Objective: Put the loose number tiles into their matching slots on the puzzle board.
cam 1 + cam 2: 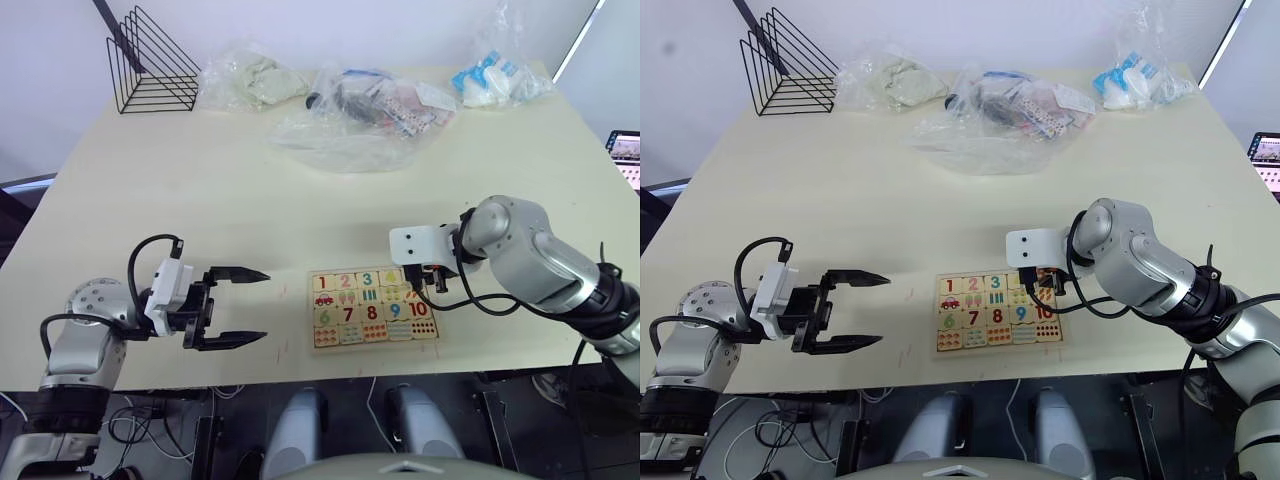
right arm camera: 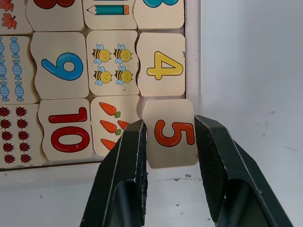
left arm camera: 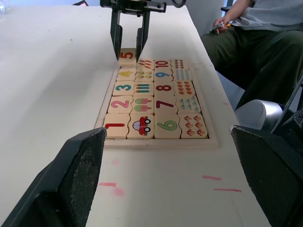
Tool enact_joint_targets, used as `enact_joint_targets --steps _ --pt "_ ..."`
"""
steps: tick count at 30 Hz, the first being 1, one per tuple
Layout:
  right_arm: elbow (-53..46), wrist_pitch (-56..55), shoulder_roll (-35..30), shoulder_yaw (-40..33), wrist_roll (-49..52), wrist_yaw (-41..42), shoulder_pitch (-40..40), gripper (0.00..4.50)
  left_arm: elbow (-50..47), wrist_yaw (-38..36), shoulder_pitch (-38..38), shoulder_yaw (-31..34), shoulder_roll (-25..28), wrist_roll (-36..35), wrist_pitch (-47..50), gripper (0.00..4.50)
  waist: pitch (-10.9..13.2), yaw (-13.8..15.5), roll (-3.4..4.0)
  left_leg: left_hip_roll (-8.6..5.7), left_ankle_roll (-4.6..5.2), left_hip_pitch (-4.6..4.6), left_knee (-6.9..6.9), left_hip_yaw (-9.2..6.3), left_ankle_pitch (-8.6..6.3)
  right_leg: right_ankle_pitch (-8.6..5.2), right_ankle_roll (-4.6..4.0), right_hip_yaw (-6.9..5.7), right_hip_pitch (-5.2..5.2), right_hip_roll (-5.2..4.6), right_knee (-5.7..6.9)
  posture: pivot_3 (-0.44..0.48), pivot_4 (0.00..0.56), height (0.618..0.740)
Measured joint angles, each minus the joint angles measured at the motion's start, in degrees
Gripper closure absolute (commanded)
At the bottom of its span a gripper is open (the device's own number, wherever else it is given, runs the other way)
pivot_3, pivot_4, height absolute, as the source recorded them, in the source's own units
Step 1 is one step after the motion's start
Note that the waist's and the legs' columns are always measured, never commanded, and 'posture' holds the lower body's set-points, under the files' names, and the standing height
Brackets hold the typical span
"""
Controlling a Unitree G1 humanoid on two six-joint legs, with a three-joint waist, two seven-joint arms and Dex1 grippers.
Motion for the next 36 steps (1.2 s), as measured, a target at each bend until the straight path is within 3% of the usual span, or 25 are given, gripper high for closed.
enact_joint_targets --steps 4,5,17,22,24,26,30,31,34,36 --pt "0.0 -0.2 0.0 0.0 0.1 0.2 0.0 0.23 0.2 0.0 0.0 0.0 0.0 0.1 -0.1 0.0 0.0 0.0 0.0 0.0 0.0 0.0 0.0 0.0 0.0 0.0 0.0 0.0 0.0 0.0 0.0 0.0 0.15 0.74" --pt "0.0 -0.2 0.0 0.0 0.1 0.3 0.0 0.04 0.3 -0.1 0.0 0.1 0.0 0.1 -0.1 0.0 0.0 0.0 0.0 0.0 0.0 0.0 0.0 0.0 0.0 0.0 0.0 0.0 0.0 0.0 0.0 0.0 0.15 0.74" --pt "0.2 -0.4 -0.5 -0.5 1.4 0.2 0.0 0.04 1.6 -0.2 -0.1 0.2 0.0 0.2 -0.4 0.0 0.0 0.0 0.0 0.0 0.0 0.0 0.0 0.0 0.0 0.0 0.0 0.0 0.0 0.0 0.0 0.0 0.15 0.74" --pt "2.4 -1.1 -0.8 -6.4 4.5 -0.6 1.7 0.04 2.0 -0.2 -0.7 0.2 0.0 0.2 -1.2 0.0 0.0 0.0 0.0 0.0 0.0 0.0 0.0 0.0 0.0 0.0 0.0 -0.01 0.0 -0.01 0.0 0.0 0.15 0.74" --pt "4.1 -1.9 -0.5 -11.1 6.7 -2.1 3.3 0.27 2.3 -0.2 -0.7 0.2 0.0 0.3 -1.3 0.0 0.0 0.0 0.0 0.0 0.0 0.0 0.0 0.02 0.0 0.0 0.0 0.01 0.0 -0.01 0.0 0.0 0.15 0.74" --pt "4.8 -3.0 -0.1 -15.2 8.9 -3.5 5.8 0.99 2.3 -0.2 -0.9 0.1 0.0 0.3 -1.3 0.0 0.0 0.0 -0.03 0.0 0.0 0.0 -0.02 -0.01 0.0 0.0 0.0 -0.02 0.01 0.0 -0.01 0.0 0.15 0.74" --pt "9.2 -10.5 1.0 -23.6 13.8 -6.3 12.7 2.87 2.8 -0.2 -0.9 0.1 0.0 0.4 -1.4 0.0 0.0 0.2 -0.03 0.0 0.0 -0.02 -0.01 0.05 0.0 0.01 0.01 0.04 0.01 -0.02 -0.01 0.0 0.15 0.74" --pt "9.8 -11.9 1.1 -24.7 14.5 -6.6 13.6 3.08 2.8 -0.2 -0.9 0.1 0.0 0.4 -1.4 0.0 0.0 0.1 -0.03 0.0 0.0 -0.02 0.0 0.04 0.0 0.01 0.01 0.03 0.01 -0.02 0.01 0.0 0.15 0.74" --pt "12.1 -16.2 3.1 -29.7 18.2 -7.5 16.0 4.43 2.9 -0.2 -1.2 0.0 0.0 0.6 -1.5 0.0 0.0 -0.1 -0.04 0.0 0.0 0.0 0.0 0.04 0.0 0.01 0.0 0.03 0.01 0.01 0.03 0.0 0.15 0.74" --pt "13.5 -19.7 3.8 -31.9 20.3 -7.5 17.8 4.43 3.0 -0.2 -1.8 -0.1 0.0 0.6 -1.6 0.0 0.0 0.0 -0.04 0.01 0.0 0.0 -0.01 0.02 0.0 0.01 0.0 0.01 0.01 0.03 0.03 0.0 0.15 0.74"
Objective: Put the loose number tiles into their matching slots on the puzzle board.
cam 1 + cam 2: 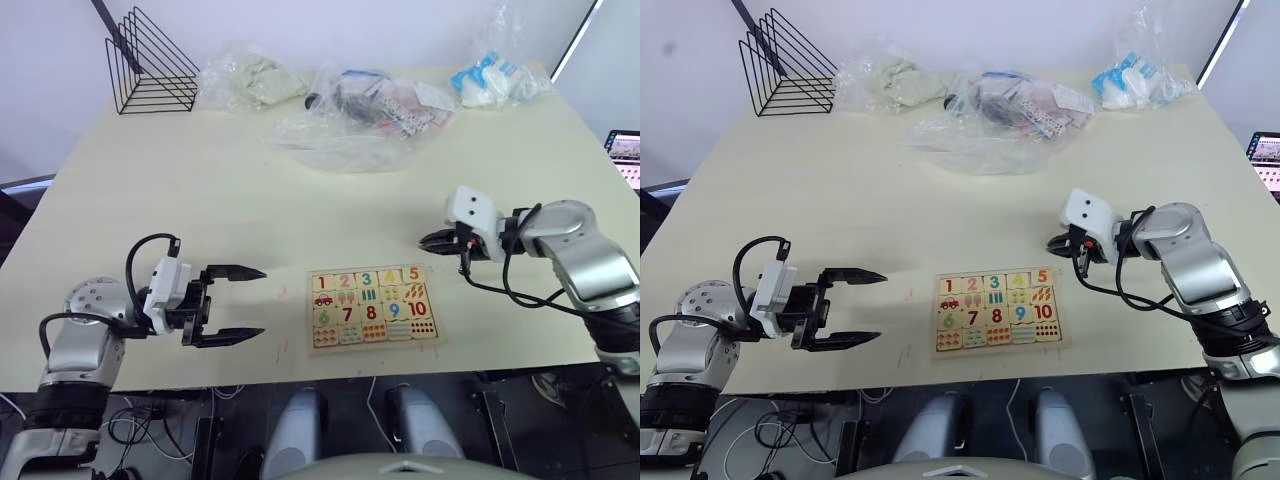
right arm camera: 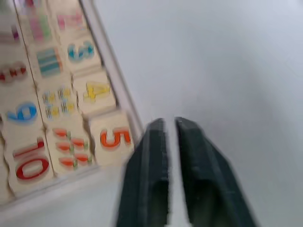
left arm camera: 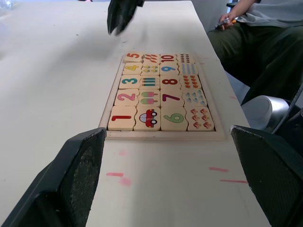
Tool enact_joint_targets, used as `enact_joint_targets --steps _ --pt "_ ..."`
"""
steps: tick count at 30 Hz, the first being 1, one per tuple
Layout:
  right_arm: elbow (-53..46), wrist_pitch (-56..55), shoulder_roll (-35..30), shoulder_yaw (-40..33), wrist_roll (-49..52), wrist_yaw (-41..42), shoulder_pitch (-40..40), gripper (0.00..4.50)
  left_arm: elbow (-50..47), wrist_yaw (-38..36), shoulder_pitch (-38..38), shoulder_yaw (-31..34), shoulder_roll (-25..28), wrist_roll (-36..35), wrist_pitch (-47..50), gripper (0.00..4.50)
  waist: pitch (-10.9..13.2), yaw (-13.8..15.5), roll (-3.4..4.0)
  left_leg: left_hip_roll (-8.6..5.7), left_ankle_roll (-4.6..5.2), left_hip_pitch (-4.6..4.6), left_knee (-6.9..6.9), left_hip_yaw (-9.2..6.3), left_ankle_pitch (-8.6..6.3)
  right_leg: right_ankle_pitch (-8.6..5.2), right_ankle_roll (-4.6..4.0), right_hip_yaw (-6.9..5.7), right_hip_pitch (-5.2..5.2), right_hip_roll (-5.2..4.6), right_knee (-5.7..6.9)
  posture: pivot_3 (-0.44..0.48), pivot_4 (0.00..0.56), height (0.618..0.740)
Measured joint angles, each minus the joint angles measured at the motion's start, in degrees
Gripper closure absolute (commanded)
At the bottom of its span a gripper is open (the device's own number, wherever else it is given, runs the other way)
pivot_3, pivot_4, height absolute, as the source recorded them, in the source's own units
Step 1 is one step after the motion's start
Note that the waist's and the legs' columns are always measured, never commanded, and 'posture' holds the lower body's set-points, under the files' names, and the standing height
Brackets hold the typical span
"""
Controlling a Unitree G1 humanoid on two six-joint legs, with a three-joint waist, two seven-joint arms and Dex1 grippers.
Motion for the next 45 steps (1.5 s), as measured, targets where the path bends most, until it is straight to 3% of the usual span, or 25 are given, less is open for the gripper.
enact_joint_targets --steps 13,45 --pt "8.8 -17.3 4.7 -6.3 5.3 -1.4 8.5 4.43 0.6 0.0 -0.7 0.0 -0.2 0.0 -0.1 0.0 0.0 0.0 0.0 0.0 0.0 0.02 0.01 0.05 0.0 0.0 0.01 0.05 0.01 -0.01 0.0 0.0 0.15 0.74" --pt "18.2 -27.5 6.8 -4.1 3.4 0.1 9.1 4.43 0.6 0.0 -1.3 -0.1 -0.4 0.3 0.5 0.0 0.0 0.0 0.0 -0.02 0.0 0.03 0.02 0.04 0.0 0.0 0.0 0.05 0.02 0.01 0.03 0.0 0.15 0.74"
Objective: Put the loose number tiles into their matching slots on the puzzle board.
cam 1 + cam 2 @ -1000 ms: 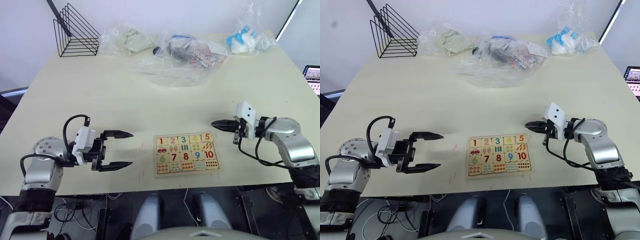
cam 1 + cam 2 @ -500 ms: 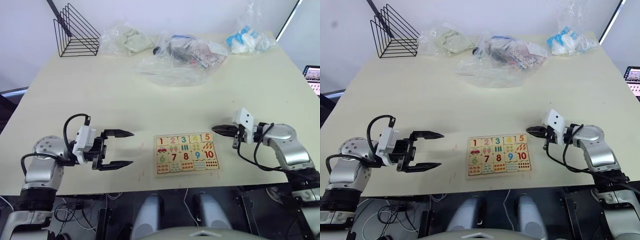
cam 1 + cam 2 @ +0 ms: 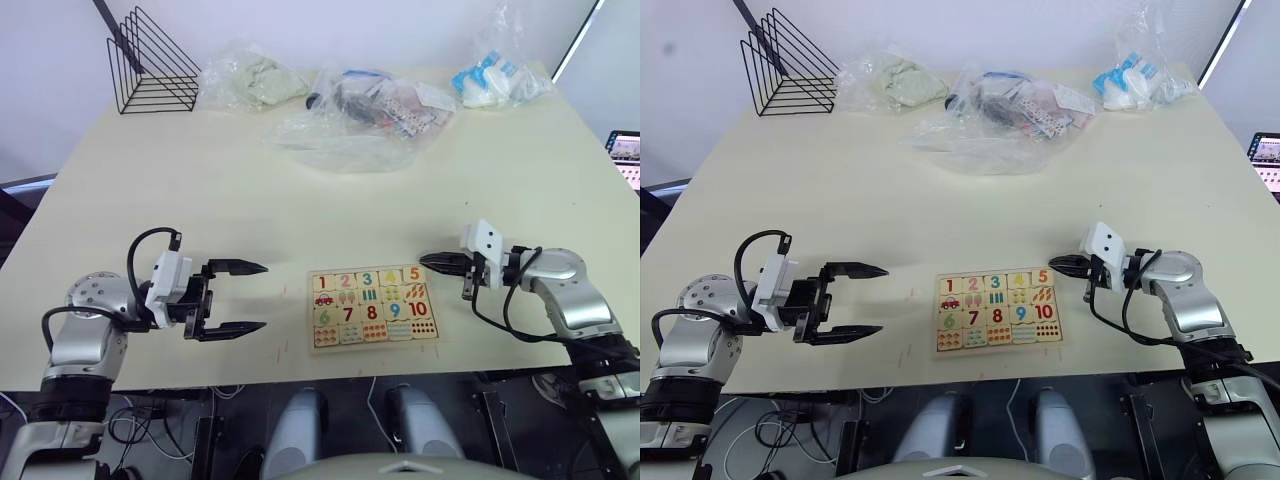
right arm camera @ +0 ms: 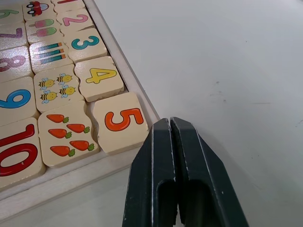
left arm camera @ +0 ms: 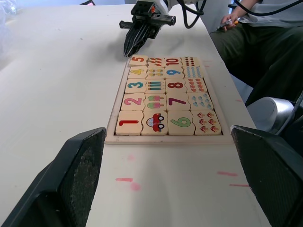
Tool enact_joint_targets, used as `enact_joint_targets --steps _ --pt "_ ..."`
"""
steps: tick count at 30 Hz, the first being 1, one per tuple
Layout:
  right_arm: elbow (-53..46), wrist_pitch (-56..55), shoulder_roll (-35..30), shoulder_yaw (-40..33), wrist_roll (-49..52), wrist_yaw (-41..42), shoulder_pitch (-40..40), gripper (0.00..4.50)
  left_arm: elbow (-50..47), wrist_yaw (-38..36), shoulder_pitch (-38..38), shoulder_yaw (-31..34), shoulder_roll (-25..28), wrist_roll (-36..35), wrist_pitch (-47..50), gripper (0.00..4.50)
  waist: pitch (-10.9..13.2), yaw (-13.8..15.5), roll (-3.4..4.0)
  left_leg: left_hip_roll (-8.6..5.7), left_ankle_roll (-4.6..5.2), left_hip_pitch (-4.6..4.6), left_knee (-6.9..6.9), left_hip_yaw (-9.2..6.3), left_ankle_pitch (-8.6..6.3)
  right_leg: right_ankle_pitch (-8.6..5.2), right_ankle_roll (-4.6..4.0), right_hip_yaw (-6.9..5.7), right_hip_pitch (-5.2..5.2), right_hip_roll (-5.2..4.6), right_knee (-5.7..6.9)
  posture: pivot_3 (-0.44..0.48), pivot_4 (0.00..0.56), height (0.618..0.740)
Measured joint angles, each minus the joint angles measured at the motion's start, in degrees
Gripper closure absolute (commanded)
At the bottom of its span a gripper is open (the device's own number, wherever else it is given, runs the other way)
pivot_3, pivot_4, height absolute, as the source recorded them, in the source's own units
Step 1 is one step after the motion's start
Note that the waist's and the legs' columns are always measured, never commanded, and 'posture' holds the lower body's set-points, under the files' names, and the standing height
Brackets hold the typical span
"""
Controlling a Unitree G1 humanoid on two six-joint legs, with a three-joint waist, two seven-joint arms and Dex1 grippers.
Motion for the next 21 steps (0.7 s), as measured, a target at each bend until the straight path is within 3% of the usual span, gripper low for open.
enact_joint_targets --steps 21 --pt "0.0 0.0 0.9 0.0 0.1 0.0 0.0 4.43 0.0 0.0 0.0 0.0 0.0 0.0 0.0 0.0 0.0 0.0 0.0 0.0 0.0 0.0 0.0 0.0 0.0 0.0 0.0 0.0 0.0 0.0 0.0 0.0 0.15 0.74"
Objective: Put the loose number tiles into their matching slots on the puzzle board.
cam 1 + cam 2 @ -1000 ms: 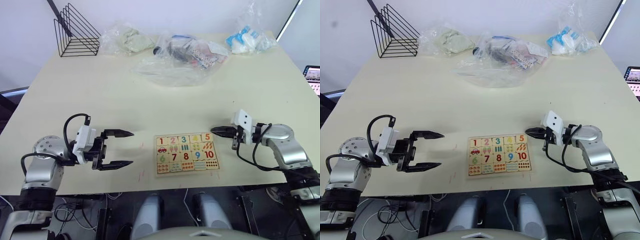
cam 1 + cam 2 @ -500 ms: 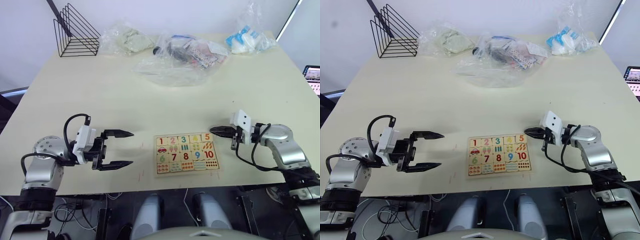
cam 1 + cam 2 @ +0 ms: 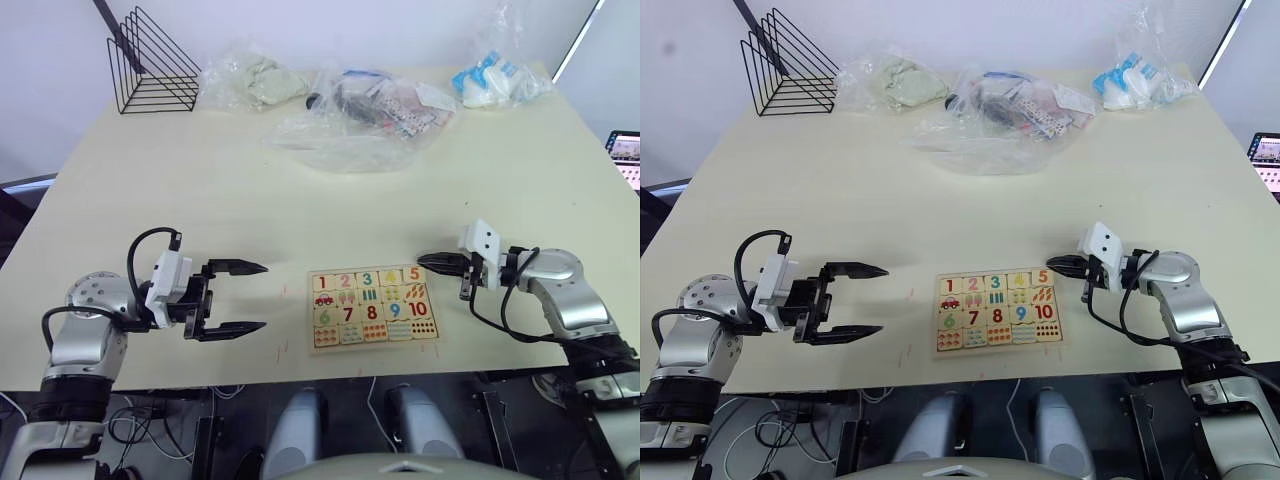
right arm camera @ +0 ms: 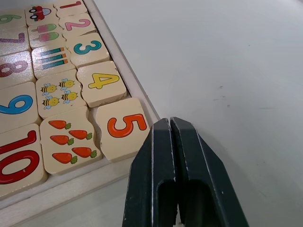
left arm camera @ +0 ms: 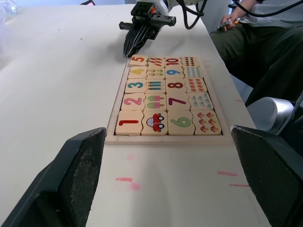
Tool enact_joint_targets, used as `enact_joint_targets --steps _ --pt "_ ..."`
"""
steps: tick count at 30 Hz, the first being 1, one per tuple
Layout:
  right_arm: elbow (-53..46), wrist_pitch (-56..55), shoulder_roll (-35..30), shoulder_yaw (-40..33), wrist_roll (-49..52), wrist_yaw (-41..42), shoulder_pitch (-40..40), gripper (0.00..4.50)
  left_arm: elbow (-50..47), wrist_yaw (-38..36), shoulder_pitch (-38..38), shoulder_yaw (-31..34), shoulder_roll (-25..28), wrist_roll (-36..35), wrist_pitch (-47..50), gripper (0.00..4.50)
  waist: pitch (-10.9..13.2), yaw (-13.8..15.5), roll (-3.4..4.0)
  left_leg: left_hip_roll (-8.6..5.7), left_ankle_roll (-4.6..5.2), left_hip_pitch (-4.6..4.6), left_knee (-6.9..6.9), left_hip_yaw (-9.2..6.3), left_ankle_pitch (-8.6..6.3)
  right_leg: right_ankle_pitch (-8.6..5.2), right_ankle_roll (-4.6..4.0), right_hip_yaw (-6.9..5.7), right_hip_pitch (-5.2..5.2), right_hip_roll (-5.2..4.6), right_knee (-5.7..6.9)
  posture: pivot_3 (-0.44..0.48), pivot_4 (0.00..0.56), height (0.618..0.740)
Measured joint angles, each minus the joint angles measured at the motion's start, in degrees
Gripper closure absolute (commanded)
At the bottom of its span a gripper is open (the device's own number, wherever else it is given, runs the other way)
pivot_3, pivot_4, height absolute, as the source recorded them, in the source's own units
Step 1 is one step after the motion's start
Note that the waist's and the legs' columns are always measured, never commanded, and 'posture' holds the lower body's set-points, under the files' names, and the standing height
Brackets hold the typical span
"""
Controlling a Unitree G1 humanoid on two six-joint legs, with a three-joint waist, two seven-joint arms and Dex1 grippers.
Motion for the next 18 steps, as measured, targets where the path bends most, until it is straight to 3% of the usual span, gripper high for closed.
enact_joint_targets --steps 18 --pt "-0.3 0.3 0.9 0.0 0.3 0.1 0.0 4.43 0.0 0.0 0.0 0.0 0.0 0.7 0.0 0.0 0.0 0.0 0.0 0.0 0.0 0.0 0.0 0.0 0.0 0.0 0.0 0.0 0.0 0.0 0.0 0.0 0.15 0.74"
